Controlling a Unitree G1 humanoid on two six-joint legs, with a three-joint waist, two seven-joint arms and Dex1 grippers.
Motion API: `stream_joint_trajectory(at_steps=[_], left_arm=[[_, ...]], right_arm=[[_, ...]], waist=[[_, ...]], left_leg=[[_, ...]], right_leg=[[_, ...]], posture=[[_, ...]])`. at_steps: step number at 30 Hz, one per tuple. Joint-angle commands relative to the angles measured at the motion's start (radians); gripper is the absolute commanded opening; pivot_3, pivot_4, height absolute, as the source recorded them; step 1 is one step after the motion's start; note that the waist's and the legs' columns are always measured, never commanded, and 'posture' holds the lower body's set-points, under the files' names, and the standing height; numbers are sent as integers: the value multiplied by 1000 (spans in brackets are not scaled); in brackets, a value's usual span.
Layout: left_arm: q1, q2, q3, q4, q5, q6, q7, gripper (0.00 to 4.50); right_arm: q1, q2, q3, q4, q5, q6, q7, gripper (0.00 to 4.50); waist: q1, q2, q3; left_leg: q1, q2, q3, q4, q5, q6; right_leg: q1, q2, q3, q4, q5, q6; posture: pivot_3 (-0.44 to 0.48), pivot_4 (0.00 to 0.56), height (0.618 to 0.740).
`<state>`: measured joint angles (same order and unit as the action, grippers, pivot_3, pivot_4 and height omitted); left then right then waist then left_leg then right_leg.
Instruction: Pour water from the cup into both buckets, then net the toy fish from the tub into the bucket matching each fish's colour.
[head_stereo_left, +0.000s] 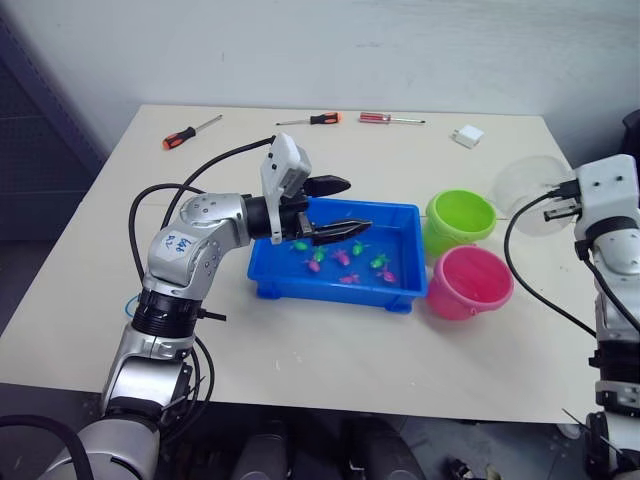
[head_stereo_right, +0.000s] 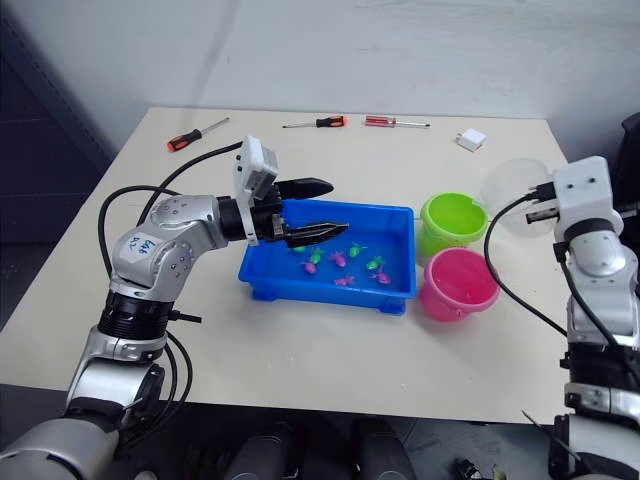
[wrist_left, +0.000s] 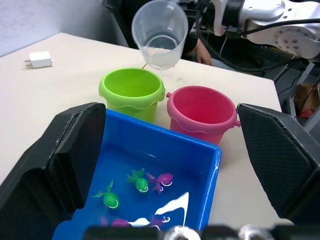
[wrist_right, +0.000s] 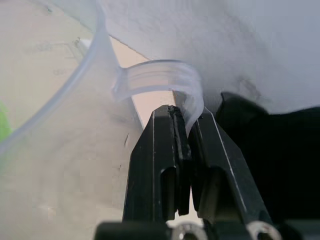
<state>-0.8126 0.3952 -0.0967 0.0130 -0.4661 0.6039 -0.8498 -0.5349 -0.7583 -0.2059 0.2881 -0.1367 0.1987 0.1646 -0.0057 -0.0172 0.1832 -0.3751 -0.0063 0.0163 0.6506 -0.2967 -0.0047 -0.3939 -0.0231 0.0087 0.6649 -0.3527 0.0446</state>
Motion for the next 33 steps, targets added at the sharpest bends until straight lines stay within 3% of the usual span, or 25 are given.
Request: stream_joint_trajectory(at_steps=[1, 17, 29, 33], left_arm=[[-10, 0, 19, -34, -2, -15, 0, 4500], [15, -7, 52, -69, -28, -1, 25, 4500], [18, -8, 43, -61, -12, -13, 16, 4500], [16, -10, 37, -57, -7, -17, 9, 4500]], right_arm=[[-67, -64, 67, 65, -95, -122, -14, 15], [-338, -228, 445, 298, -560, -492, -103, 15], [-381, -239, 454, 336, -599, -566, -115, 15], [-365, -212, 407, 344, -525, -541, -92, 15]], waist=[[0, 0, 0], [-18, 0, 0], [-23, 0, 0], [-22, 0, 0]], left_leg=[[0, 0, 0, 0, 0, 0], [-1, 0, 1, 0, 0, 0], [-1, 0, 1, 0, 0, 0], [-1, 0, 1, 1, 0, 0]], right_leg=[[0, 0, 0, 0, 0, 0], [-2, 0, 0, 0, 0, 0], [-1, 0, 0, 0, 0, 0], [-1, 0, 0, 0, 0, 0]], posture=[[0, 150, 740], [0, 150, 740], [0, 150, 740], [0, 150, 740]])
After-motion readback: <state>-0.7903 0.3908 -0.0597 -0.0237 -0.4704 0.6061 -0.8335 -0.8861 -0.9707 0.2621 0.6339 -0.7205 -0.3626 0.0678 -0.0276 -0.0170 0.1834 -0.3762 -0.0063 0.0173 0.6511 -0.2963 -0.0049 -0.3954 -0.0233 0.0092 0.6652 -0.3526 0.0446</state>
